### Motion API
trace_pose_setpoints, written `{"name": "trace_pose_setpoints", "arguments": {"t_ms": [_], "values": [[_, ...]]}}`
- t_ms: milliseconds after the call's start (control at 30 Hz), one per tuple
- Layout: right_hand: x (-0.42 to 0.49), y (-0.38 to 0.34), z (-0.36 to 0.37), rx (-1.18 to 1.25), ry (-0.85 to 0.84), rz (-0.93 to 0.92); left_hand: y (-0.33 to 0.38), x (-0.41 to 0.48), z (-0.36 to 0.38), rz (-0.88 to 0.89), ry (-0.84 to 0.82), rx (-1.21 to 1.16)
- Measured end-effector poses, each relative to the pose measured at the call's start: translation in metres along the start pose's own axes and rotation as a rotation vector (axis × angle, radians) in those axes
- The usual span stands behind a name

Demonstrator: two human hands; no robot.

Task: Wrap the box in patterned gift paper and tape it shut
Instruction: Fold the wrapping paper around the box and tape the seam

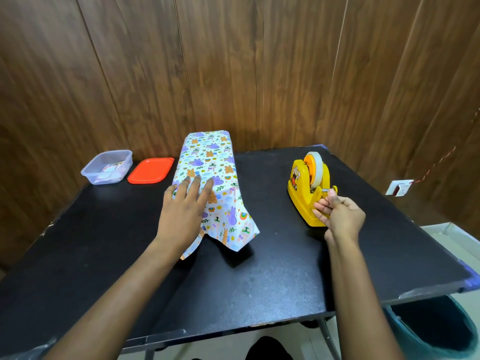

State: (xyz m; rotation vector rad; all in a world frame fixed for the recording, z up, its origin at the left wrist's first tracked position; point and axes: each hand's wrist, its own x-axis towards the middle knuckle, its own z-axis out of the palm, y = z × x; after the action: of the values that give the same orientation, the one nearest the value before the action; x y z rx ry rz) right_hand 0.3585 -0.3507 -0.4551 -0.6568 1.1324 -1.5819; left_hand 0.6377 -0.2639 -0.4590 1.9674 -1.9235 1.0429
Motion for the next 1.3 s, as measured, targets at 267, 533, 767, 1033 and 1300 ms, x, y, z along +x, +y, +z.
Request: {"name": "trace_pose_setpoints", "arguments": {"t_ms": [267,533,767,1033,1300], "values": [[-0.030,0.018,-0.001,0.295,-0.156,0.150,0.000,0.001,0.002,0.001,0.022,0.023],[-0.135,0.018,0.056,-0.284,-0.707,0.039,-0.001,0.001,0.003,-0.003,0.018,0.047],[-0.161,0.077,0.080,-0.915,-0.655,-0.191,-0.001,0.003,0.002,0.004,0.029,0.051],[-0.154,0.097,0.099,-0.725,-0.484,-0.052,0.001,0.004,0.003,0.018,0.082,0.087],[-0.152,0.096,0.112,-1.000,-0.429,-0.187,-0.003,0.005,0.007,0.050,0.104,0.087]]}}
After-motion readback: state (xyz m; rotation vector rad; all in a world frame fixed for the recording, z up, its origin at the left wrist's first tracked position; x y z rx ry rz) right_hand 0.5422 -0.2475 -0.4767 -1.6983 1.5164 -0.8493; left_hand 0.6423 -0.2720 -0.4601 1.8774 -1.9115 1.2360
